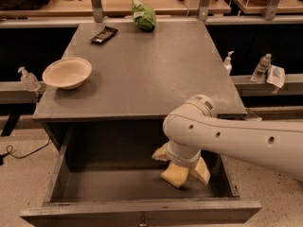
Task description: Pick sponge from top drawer and place on counter
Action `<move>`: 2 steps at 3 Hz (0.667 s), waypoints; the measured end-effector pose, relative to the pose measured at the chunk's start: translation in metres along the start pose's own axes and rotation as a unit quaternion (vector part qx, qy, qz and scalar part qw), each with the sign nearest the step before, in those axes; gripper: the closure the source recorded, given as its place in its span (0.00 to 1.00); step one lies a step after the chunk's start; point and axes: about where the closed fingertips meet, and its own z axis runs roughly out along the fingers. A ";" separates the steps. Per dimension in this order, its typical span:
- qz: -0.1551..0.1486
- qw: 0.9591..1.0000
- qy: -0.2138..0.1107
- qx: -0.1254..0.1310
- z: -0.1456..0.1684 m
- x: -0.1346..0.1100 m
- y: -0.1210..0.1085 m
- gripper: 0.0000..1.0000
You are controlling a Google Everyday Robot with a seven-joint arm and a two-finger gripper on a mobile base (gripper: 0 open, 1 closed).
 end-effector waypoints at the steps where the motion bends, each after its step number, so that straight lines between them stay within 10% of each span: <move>1: 0.007 1.000 0.005 -0.019 0.009 0.007 0.011 0.16; 2: 0.007 0.999 0.001 -0.042 0.021 0.010 0.019 0.48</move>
Offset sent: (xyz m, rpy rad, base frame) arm 0.0010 -0.0255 -0.0366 -0.1144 0.0763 -0.0161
